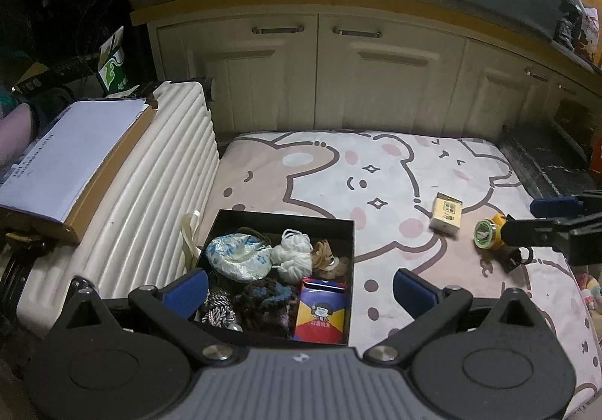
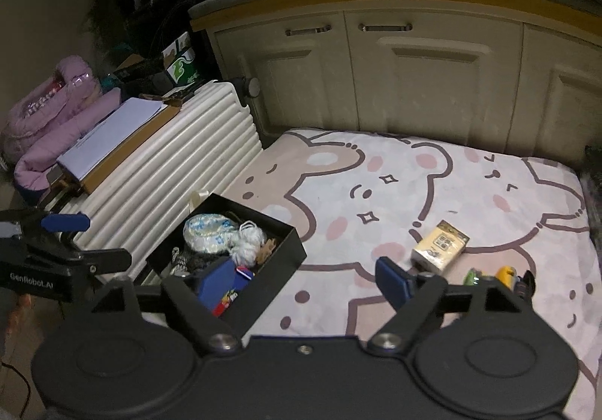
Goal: Organize objects
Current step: 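Withdraw both tools from the black box toward the cream box and headlamp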
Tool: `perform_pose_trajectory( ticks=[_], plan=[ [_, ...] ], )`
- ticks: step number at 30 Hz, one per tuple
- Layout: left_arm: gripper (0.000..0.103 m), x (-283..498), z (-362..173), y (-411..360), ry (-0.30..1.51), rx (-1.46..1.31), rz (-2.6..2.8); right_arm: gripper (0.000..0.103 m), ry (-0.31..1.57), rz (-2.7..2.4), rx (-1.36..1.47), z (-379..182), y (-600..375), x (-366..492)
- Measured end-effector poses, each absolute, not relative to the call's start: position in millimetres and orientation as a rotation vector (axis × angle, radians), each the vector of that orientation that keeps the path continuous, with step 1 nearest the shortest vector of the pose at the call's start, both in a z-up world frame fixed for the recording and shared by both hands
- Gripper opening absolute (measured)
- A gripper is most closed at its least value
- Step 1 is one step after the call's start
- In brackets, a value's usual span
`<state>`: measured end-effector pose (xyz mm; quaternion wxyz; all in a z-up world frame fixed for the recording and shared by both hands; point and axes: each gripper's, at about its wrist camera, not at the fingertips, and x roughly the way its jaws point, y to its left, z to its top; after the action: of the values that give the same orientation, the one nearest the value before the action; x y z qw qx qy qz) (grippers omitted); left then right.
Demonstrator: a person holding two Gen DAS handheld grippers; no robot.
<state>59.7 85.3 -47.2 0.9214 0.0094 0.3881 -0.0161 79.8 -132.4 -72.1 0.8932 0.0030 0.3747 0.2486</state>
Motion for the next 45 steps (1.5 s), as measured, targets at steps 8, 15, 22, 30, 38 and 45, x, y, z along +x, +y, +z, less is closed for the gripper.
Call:
perform_pose_trajectory(
  ticks=[8,15,22,30,38,45],
  plan=[
    [0.103,51.7,-47.8,85.0,0.781,0.015,-0.02,0.103,0.744,0.505,-0.017,-72.8,-140.3,63.5],
    [0.103,56.5,-51.6,87.0,0.767,-0.023,-0.032,0.103,0.729,0.497,-0.045,-78.8,-144.5,64.3],
    [0.103,74.1,-57.3,74.0,0.749,-0.008,-0.051,0.103,0.725,0.462,-0.042,-85.3,-164.2,77.6],
    [0.103,107.6,-70.4,43.6,0.719,0.021,-0.136,0.103,0.706,0.378,-0.011,-94.9,-204.5,94.5],
    [0.103,142.0,-82.4,13.4,0.674,0.027,-0.211,0.103,0.71,0.283,0.002,-111.3,-244.0,113.1],
    [0.103,174.4,-91.2,-8.5,0.648,0.035,-0.274,0.103,0.74,0.201,0.061,-133.6,-272.4,136.6]
  ],
)
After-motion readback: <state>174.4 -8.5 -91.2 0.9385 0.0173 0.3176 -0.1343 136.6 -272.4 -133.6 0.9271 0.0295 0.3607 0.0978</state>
